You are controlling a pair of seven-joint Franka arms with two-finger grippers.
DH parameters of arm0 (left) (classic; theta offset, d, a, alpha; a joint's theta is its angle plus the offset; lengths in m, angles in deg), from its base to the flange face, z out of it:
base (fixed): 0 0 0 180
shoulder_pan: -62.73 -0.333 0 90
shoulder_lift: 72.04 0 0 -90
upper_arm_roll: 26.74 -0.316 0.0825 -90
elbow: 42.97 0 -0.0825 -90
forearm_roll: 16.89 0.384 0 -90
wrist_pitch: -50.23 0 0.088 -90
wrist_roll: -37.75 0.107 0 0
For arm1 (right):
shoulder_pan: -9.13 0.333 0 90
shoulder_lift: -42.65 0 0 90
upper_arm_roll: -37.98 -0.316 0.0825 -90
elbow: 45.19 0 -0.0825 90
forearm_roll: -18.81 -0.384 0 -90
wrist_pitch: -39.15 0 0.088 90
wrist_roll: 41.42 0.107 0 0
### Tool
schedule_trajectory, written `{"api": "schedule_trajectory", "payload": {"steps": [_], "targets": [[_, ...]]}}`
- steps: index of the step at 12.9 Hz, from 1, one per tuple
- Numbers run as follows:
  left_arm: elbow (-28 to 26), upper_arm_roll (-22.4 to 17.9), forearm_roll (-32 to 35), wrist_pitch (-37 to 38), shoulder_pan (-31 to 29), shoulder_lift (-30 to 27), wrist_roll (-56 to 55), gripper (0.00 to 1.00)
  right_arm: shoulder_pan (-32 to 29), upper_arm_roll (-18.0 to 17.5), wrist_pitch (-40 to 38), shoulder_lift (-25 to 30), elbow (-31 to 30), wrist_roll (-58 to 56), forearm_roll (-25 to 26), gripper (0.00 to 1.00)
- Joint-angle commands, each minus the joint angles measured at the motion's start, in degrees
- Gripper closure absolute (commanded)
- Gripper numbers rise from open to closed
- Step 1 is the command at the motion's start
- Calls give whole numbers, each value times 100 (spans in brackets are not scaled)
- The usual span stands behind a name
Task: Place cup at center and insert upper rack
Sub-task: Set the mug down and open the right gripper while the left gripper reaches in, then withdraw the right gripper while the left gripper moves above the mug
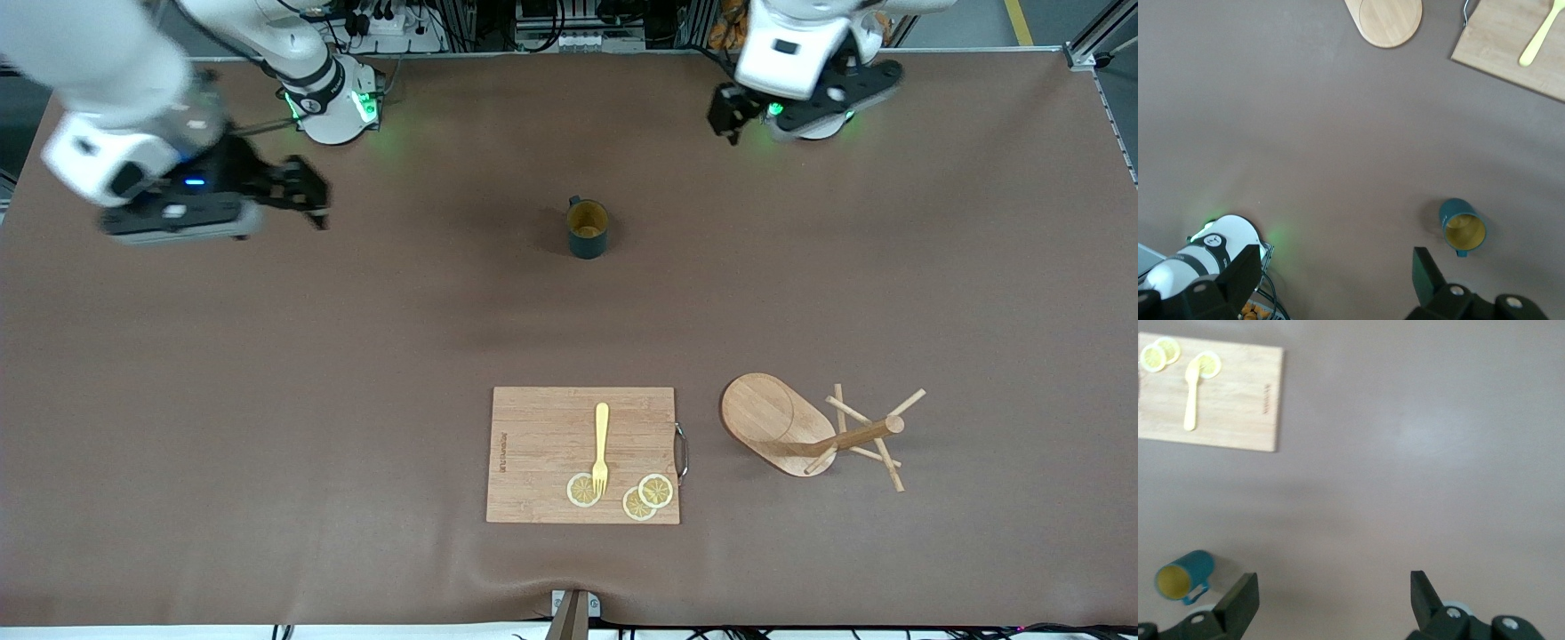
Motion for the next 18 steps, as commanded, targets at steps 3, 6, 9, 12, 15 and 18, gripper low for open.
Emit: {"api": "schedule_trajectory", "payload": {"steps": [3, 6, 9, 12, 15, 18], "targets": [[-608, 1137, 521, -545, 31, 60, -1326, 0, -1204, -130, -8, 332, -249, -854, 62, 0], [-950, 1700, 539, -1071, 136, 201, -2477, 0, -1670, -130, -52, 394, -468, -1180, 70, 0], [-1530, 1772, 983, -1495, 740, 323, -3434, 0, -1847, -121, -43, 403, -731, -1489, 236, 0], [-1479, 1772, 1932, -1583, 1558, 1296, -4751, 0, -1847, -121, -8, 394, -812, -1506, 544, 0], [-1286, 1754, 3040, -1636, 2200, 2667, -6394, 0, -1856, -130, -43, 394, -900, -1480, 510, 0], [-1119, 1684, 3525, -1627, 2772, 3381, -7426, 0, -1856, -130, -60, 394, -944, -1462, 196, 0]]}}
